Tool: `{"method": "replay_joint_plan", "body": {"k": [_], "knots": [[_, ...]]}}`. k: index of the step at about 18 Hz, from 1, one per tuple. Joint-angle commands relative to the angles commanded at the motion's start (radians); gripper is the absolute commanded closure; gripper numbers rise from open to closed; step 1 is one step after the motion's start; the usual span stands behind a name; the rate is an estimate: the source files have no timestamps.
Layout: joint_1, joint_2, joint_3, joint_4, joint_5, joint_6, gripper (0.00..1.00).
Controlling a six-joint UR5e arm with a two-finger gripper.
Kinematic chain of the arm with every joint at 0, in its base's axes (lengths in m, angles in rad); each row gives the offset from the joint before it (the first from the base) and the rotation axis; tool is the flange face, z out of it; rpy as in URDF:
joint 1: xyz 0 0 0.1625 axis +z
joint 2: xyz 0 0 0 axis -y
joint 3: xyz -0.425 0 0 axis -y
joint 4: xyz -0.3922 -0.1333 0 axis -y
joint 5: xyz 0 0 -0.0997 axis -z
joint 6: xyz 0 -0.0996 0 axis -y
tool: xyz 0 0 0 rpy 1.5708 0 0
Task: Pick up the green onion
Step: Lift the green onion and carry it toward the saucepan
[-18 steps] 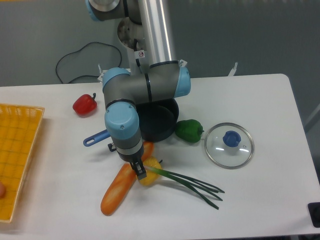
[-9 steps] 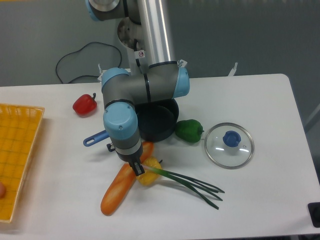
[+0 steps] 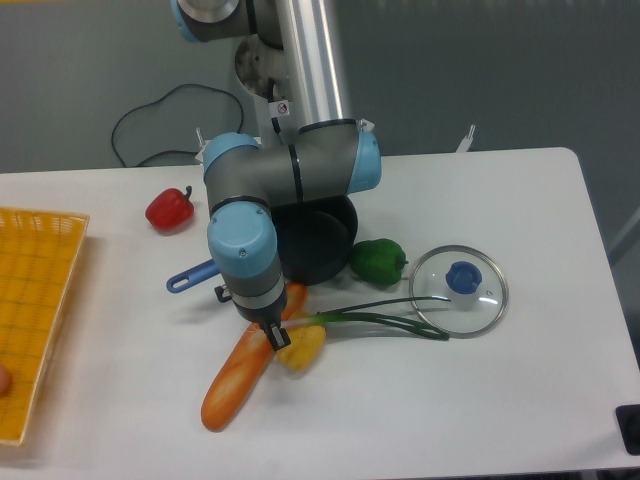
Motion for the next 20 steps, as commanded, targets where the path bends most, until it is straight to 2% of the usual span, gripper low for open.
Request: {"method": "replay_joint_plan", "body": {"k": [3,6,12,20], "knots": [[0.005,0.009,0.021,-0.014,-0.002,-0.002,0.85],[0.058,0.024,0.055,-0.080,-0.002,0.003,0.85],[0.132,0.126,0.058,-0.201,-0.008,0.012,0.85],[0.186,0.179,0.058,-0.258,-0.034,0.017,0.86]]}}
